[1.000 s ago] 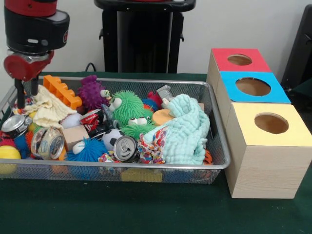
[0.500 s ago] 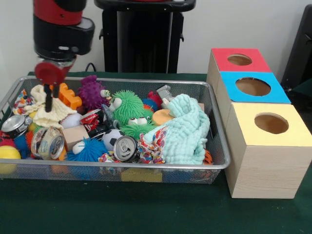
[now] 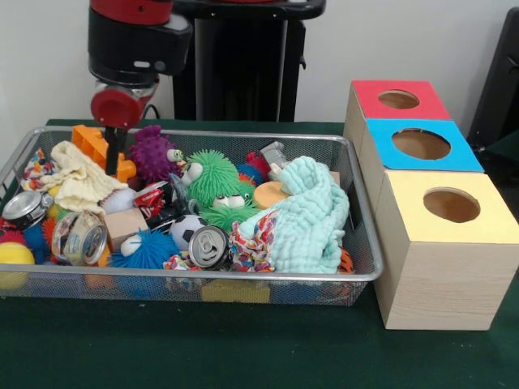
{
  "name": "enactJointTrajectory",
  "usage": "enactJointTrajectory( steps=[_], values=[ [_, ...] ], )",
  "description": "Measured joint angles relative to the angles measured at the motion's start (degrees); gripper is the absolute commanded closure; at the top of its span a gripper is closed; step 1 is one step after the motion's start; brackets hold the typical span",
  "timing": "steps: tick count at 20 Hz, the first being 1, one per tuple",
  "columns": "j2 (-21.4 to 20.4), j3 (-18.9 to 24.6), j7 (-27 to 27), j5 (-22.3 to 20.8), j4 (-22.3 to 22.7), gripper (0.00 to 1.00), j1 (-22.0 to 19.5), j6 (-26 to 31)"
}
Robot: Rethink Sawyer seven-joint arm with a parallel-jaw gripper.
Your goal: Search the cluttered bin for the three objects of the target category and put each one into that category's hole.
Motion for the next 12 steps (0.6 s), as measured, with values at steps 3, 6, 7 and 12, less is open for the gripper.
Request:
enactJointTrajectory(
  steps=[3,6,7,12],
  values=[
    [-1.2,0.4,0.0,-0.4,0.5,0.0,-1.5,0.0],
    [-1.4,0.6,0.0,-1.1,0.4,0.0,-3.1,0.0],
    [-0.9,0.7,0.0,-1.6,0.1,0.0,-4.0,0.0],
    [2.4,0.8,0.0,-3.5,-1.1,0.0,-6.4,-0.3]
  ],
)
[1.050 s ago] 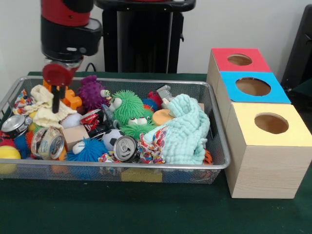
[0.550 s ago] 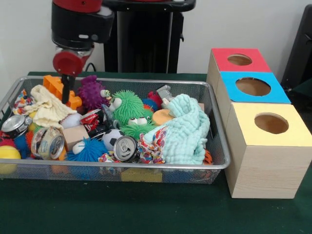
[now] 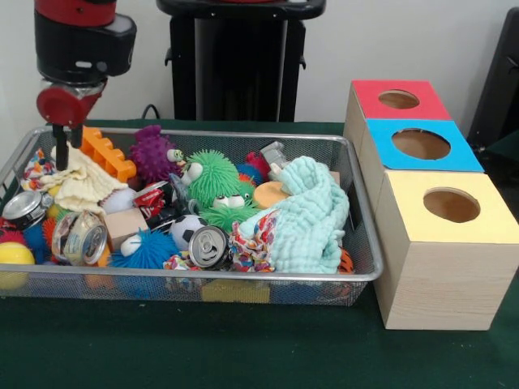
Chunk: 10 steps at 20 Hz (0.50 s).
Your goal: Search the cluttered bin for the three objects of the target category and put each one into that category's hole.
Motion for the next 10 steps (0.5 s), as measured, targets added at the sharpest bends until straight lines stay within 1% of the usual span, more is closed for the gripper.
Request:
enactJointTrajectory(
  steps=[2,3,5,10],
  values=[
    [1.4,0.0,0.0,-0.7,-0.4,0.0,-0.5,-0.3],
    [3.0,0.2,0.0,-1.2,-0.7,0.0,-0.9,-0.4],
    [4.0,0.7,0.0,-1.4,-0.7,0.0,-1.1,-0.4],
    [5.1,2.9,0.0,-1.3,-0.7,0.0,-1.3,-0.4]
  ],
)
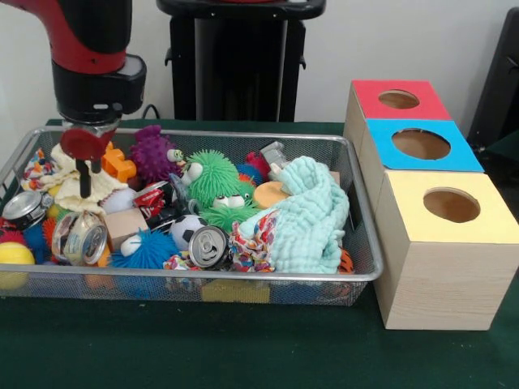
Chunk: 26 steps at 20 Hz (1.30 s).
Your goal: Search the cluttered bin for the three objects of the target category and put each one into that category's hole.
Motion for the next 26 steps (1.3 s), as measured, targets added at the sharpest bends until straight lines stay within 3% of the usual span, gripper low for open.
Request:
enactJointTrajectory(
  steps=[6,16,26],
  values=[
    [0.0,2.1,0.0,1.4,0.0,0.0,0.9,0.0],
    [1.7,2.1,0.0,4.4,-1.6,0.0,8.2,0.0],
    [3.8,1.3,0.0,10.9,-2.1,0.0,12.3,0.0]
  ],
)
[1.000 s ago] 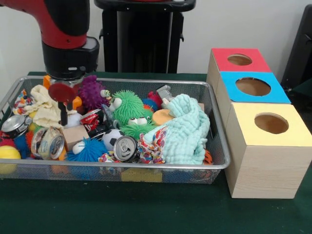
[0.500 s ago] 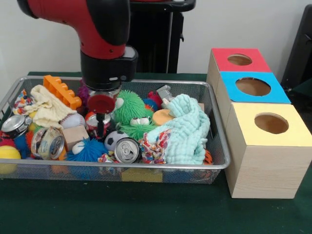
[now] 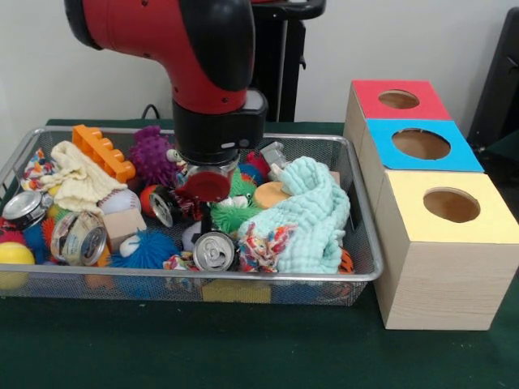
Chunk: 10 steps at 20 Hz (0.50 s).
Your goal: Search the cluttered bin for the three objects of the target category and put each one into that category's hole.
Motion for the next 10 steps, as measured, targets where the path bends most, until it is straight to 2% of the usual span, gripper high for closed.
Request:
enactJointTrajectory(
  steps=[10],
  values=[
    [3.0,-0.7,0.0,6.6,-0.6,0.0,3.6,0.0]
  ],
)
